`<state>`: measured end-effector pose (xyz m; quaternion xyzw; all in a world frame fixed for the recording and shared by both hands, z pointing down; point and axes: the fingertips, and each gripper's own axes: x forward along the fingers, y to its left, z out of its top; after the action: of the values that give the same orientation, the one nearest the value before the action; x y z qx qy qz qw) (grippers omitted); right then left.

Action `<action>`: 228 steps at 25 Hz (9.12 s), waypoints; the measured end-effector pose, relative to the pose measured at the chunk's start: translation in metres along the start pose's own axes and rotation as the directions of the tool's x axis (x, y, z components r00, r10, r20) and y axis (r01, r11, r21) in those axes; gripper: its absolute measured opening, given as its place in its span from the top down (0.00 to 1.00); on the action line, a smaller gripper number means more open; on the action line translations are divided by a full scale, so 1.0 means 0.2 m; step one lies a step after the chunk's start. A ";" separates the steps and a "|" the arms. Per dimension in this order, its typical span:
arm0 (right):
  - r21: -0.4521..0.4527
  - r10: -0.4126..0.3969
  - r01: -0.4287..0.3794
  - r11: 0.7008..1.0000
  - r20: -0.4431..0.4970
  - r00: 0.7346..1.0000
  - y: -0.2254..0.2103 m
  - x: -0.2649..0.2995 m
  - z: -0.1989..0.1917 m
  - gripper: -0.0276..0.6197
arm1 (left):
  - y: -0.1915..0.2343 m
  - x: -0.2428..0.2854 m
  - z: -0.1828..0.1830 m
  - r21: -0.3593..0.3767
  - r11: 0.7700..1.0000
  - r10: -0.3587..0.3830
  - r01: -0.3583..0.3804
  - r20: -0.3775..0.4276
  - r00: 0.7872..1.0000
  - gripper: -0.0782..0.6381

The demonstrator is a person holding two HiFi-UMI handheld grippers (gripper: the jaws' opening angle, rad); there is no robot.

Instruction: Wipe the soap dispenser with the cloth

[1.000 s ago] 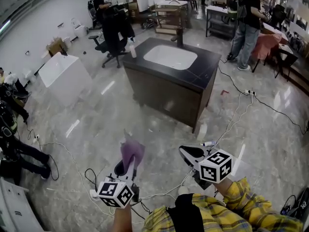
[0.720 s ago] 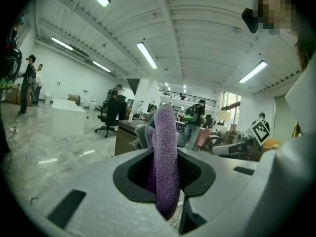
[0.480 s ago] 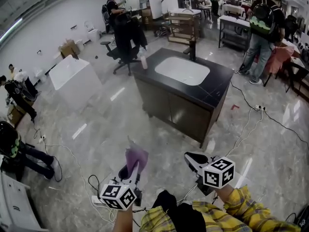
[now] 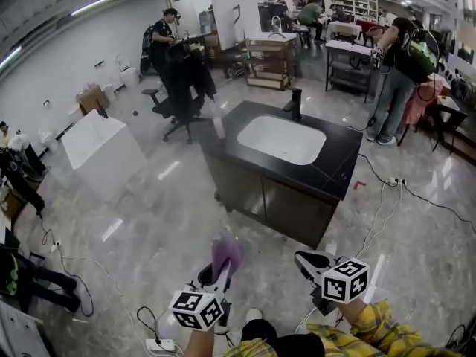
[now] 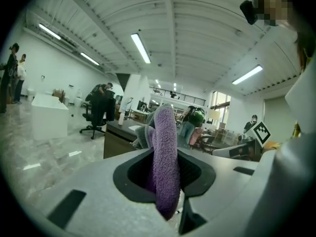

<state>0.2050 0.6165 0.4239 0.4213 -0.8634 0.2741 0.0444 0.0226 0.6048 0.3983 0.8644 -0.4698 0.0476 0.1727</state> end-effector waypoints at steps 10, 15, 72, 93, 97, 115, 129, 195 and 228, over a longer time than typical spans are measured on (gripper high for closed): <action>0.018 -0.058 0.058 0.998 0.019 0.998 0.08 0.55 0.15 0.95 | 0.52 0.21 0.20 0.019 0.996 -0.087 0.088 -0.017 0.996 0.78; 0.008 -0.076 0.075 0.997 0.023 0.997 0.13 0.75 0.18 0.95 | 0.71 0.25 0.22 0.024 0.994 -0.109 0.109 -0.025 0.994 0.78; 0.043 -0.027 0.027 0.999 0.020 0.999 -1.15 2.01 1.15 0.95 | 1.54 1.98 0.63 -0.096 0.995 0.001 -0.008 -0.070 0.998 0.78; -0.052 -0.175 0.180 0.982 0.082 0.981 -1.20 2.85 1.60 0.95 | 2.25 2.38 1.06 -0.042 0.983 -0.179 0.177 -0.053 0.982 0.78; -0.068 -0.183 0.189 0.980 0.081 0.980 -1.19 2.90 1.65 0.95 | 2.31 2.42 1.09 -0.068 0.981 -0.184 0.181 -0.048 0.982 0.78; -0.117 -0.056 0.063 0.991 0.060 0.997 -1.38 3.26 1.96 0.95 | 2.33 2.74 1.25 -0.032 0.982 -0.190 0.187 -0.109 0.976 0.78; -0.139 -0.014 0.018 0.990 0.027 1.000 -1.44 3.54 2.01 0.95 | 2.31 2.89 1.27 0.064 0.967 -0.231 0.245 -0.174 0.957 0.78; -0.270 0.262 -0.253 0.929 -0.001 0.965 -1.38 3.51 2.02 0.95 | 2.52 2.90 1.02 -0.289 0.947 -0.180 0.140 -0.116 0.977 0.79; -0.523 0.515 -0.609 0.596 -0.334 0.790 -1.16 3.65 1.92 0.79 | 2.40 2.75 0.95 -0.278 0.952 -0.172 0.125 -0.152 0.973 0.78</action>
<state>-0.0292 -0.2078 0.4246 0.0679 -0.9860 0.0128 0.1517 -0.0851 -0.1378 0.4770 0.8588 -0.3883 0.0462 0.3310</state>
